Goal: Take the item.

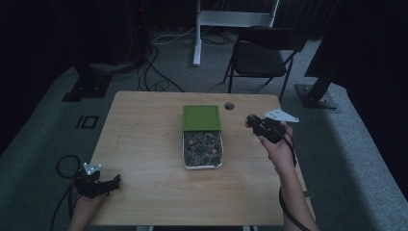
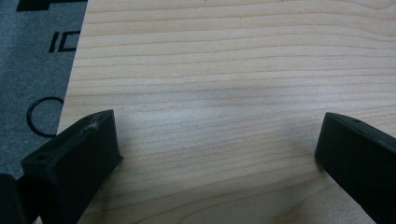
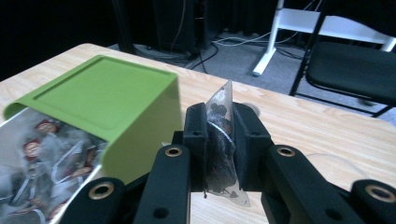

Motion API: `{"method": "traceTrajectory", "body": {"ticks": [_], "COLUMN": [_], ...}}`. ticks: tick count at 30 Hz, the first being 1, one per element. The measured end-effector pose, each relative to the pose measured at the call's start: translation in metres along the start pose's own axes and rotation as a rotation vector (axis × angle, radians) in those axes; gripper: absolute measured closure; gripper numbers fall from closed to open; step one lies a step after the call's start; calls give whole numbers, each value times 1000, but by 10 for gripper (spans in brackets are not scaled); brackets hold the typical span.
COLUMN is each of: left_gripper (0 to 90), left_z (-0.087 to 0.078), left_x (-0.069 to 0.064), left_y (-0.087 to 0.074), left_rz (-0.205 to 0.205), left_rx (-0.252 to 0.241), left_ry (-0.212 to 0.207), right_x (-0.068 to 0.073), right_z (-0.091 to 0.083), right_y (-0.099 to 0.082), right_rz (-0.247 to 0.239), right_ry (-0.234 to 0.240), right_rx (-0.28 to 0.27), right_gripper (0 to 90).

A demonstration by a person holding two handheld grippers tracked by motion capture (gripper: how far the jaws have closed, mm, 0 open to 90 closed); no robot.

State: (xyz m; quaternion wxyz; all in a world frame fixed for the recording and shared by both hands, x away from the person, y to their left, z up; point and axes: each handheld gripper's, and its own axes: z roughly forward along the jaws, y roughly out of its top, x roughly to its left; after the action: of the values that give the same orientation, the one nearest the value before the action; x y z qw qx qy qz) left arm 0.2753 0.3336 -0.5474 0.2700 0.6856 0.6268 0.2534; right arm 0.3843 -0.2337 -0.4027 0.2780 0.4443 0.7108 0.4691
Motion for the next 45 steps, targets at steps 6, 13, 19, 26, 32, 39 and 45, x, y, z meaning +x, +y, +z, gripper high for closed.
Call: {"method": "traceTrajectory", "body": {"ticks": [6,13,19,26,32,39,45], "left_gripper": [2,2,2,2,2,2,2], "left_z": [0,0,0,0,0,0,0], "left_x": [0,0,0,0,0,0,0], "left_y": [0,0,0,0,0,0,0], "left_rz": [-1,-1,-1,-1,-1,-1,-1], "left_rx": [0,0,-1,-1,-1,-1,-1], "left_ry": [0,0,0,0,0,0,0], "right_x": [-17,-36,-50,-65,-77,-84,-88], "right_z": [-1,2,6,13,19,27,40], "right_y": [0,-2,-1,-2,-7,-13,-26], "right_rz": [20,48,60,71,102,116,142], "right_ry": [-34,-64,-93,-126,-142,-149,-149], "right_rx": [-6,0,6,18,26,39,71], "right_gripper": [775,775,775,775,775,775,775]}}
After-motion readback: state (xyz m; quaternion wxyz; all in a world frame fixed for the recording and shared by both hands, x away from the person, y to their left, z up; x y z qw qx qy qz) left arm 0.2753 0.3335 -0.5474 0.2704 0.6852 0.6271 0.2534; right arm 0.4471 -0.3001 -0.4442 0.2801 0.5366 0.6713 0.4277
